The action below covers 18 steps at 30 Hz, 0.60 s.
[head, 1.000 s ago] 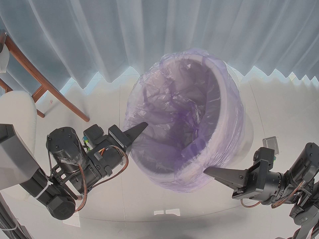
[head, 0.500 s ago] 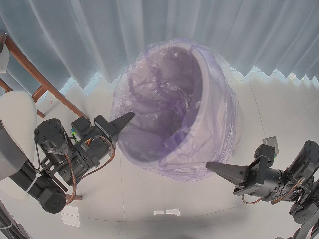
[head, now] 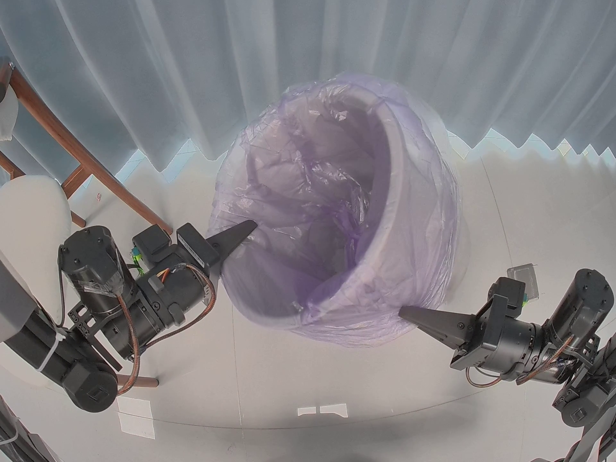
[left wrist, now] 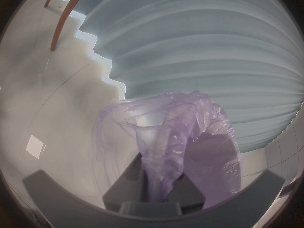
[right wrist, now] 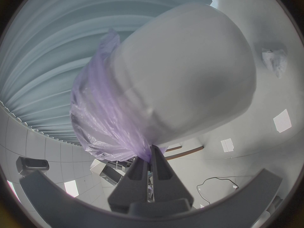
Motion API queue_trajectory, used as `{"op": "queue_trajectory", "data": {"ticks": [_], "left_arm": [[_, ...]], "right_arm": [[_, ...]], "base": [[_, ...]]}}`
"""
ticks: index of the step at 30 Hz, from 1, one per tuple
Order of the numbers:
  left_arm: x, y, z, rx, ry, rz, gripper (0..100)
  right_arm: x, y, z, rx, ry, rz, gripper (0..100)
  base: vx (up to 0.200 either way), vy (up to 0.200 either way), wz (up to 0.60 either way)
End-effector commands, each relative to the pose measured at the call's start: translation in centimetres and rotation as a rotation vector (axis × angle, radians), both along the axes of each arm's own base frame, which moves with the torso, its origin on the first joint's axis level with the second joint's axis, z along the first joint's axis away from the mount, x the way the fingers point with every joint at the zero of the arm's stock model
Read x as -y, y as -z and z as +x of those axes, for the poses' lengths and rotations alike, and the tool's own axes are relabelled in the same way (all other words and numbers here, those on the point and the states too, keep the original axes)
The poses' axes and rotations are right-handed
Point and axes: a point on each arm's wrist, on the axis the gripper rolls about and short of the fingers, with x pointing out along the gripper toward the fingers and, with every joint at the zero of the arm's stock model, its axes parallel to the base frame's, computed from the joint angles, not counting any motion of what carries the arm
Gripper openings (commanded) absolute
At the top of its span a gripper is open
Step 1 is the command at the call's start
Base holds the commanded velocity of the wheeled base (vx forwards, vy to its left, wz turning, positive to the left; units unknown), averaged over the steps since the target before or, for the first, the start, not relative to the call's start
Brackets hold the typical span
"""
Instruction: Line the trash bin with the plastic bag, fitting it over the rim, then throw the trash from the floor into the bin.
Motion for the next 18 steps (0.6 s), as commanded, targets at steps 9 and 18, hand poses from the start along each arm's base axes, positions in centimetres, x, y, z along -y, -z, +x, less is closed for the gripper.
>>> {"op": "queue_trajectory", "data": {"ticks": [9,18], "left_arm": [[-0.45,-0.89,-0.25,0.004,-0.003,-0.014,0],[-0.38,-0.56,-0.19,-0.005,-0.003,-0.009,0]], "right_arm": [[0.2,0.52,0.59,-0.011,0.022,-0.009,0],[0.22,0.04,0.58,0.009,0.024,0.004,100]], "base": [[0.0,0.0,0.0],[0.0,0.0,0.0]]}}
